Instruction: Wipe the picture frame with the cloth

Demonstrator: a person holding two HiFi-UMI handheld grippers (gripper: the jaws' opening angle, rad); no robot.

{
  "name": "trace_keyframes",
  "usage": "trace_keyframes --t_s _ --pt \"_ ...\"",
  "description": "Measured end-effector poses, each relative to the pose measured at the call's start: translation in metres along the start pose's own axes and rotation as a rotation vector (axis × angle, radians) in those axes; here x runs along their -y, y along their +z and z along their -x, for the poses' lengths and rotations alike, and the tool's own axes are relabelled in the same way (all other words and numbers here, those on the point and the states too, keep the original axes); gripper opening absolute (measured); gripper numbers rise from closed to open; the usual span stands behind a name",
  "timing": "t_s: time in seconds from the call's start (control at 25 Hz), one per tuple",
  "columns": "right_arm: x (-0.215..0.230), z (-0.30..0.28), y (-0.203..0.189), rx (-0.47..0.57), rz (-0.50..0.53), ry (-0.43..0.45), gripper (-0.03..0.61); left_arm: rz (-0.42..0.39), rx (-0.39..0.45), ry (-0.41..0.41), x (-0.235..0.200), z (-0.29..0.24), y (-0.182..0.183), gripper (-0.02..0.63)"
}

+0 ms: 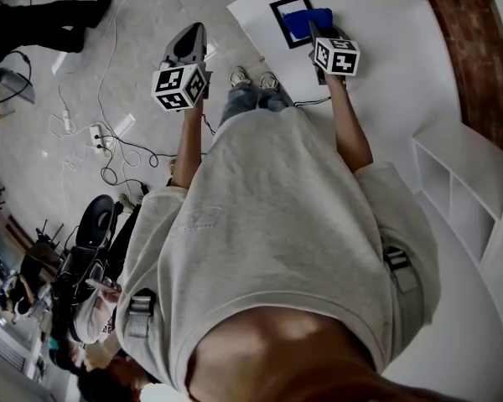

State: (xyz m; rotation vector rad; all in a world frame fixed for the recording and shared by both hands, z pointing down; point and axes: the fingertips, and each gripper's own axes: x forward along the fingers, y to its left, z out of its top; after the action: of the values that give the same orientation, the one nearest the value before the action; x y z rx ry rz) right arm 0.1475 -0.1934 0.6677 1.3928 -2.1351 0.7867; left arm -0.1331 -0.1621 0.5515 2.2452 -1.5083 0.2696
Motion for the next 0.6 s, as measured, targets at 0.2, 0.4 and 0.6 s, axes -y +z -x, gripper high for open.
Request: trace_keyframes --t_s 0.2,0.4,0.6 --pt "0.016 0.0 0.001 -0.008 -0.001 -0.027 0.057 0.001 -0.004 -0.011 0.004 -0.004 0.001 0.015" --pt "0.035 0.004 0.0 -0.011 -0.004 -0.06 0.057 -0.001 -0.003 -0.008 0.003 -0.002 0.002 0.015" --pt "0.06 0.009 -0.003 -0.011 -0.027 -0.103 0.057 -0.005 -0.001 -0.003 -0.001 -0.001 0.003 0.015"
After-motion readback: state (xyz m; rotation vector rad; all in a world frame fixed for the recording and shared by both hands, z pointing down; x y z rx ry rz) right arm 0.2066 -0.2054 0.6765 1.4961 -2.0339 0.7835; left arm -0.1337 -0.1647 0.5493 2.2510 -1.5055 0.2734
